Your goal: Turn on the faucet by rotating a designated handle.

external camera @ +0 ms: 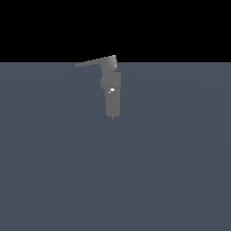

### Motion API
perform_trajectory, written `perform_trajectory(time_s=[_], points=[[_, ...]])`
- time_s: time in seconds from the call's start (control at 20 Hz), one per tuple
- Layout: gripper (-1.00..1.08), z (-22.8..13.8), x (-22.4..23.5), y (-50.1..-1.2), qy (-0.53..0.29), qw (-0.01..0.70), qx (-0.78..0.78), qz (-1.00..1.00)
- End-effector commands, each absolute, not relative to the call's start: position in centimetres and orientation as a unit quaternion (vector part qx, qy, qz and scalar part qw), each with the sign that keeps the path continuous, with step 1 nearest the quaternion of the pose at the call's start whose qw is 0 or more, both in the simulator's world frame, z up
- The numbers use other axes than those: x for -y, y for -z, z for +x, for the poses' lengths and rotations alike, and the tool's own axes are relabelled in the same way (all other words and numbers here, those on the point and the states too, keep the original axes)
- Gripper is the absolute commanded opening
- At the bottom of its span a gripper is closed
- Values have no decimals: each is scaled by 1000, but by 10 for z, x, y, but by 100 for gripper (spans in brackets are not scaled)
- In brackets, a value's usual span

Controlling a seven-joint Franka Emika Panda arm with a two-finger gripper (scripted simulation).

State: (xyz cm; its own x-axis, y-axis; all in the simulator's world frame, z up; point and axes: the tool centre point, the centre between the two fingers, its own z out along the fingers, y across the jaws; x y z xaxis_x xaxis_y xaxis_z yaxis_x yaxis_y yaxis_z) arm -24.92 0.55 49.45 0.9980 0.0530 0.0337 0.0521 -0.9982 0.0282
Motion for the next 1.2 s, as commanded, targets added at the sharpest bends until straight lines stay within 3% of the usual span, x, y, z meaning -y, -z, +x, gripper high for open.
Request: perform_trajectory(time_s=[0.0,1.15], points=[[-100,-249,-6,-495,-17,14,-26,999],[-100,-227,-7,-492,1,-18,31,999]])
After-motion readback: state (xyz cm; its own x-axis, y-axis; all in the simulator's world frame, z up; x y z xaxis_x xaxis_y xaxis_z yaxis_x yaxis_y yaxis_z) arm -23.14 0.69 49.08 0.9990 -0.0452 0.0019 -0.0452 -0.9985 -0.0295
